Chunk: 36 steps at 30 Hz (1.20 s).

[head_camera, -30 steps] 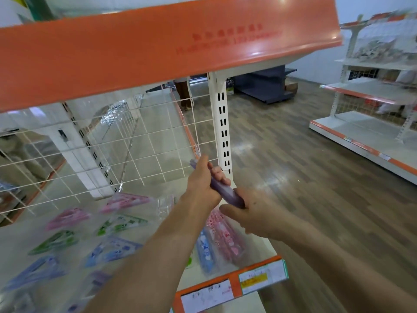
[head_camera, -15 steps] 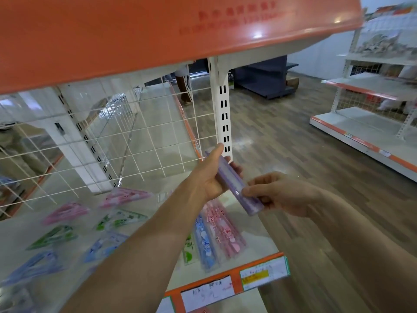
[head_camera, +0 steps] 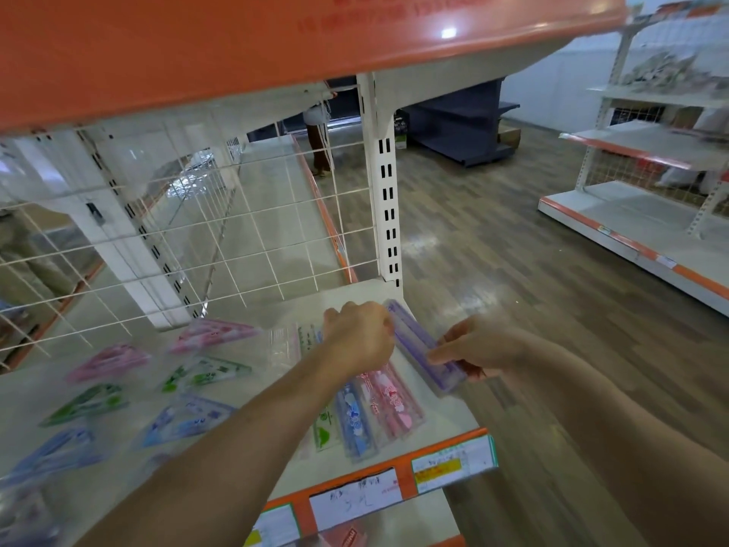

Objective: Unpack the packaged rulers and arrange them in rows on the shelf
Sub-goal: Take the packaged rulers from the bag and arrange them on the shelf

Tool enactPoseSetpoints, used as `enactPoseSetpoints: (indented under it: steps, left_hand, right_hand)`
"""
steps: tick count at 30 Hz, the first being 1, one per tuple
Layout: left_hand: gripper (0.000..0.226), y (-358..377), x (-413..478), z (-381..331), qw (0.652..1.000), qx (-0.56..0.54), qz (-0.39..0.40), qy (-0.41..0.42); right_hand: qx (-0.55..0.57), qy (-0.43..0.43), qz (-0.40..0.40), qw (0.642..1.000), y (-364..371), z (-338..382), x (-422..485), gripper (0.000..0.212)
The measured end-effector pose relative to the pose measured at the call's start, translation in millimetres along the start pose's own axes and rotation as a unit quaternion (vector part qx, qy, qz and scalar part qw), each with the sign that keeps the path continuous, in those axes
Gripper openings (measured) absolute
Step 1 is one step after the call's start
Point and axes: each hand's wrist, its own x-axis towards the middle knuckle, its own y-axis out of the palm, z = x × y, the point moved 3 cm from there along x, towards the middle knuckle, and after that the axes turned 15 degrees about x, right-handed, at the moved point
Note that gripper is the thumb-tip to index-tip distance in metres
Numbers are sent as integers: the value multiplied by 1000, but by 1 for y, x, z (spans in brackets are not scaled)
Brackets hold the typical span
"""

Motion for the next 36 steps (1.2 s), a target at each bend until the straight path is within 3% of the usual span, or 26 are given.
enactPoseSetpoints:
  steps: [4, 8, 15, 25, 30, 36]
  left_hand:
    - [22, 0, 1, -6, 998, 67, -9, 9]
    - [20, 2, 3, -7, 999, 45, -19, 13]
    - [24, 7, 2, -8, 999, 21, -27, 4]
    - [26, 1, 17, -5, 994, 111, 12, -20]
    - [8, -2, 19, -9, 995, 92, 21, -18]
    - [25, -4, 6, -11, 989, 143, 37, -14]
  right_hand:
    - [5, 3, 9, 1000, 1, -1, 2, 6]
    - [-16, -7, 7, 1000, 0, 0, 3, 7]
    - [-100, -49, 2, 994, 5, 6, -2, 34]
    - [-124, -48, -54, 990, 4, 37, 31, 27]
    - [-154, -28, -53, 986, 12, 37, 44, 23]
    - [-127, -40, -52, 990, 7, 36, 32, 26]
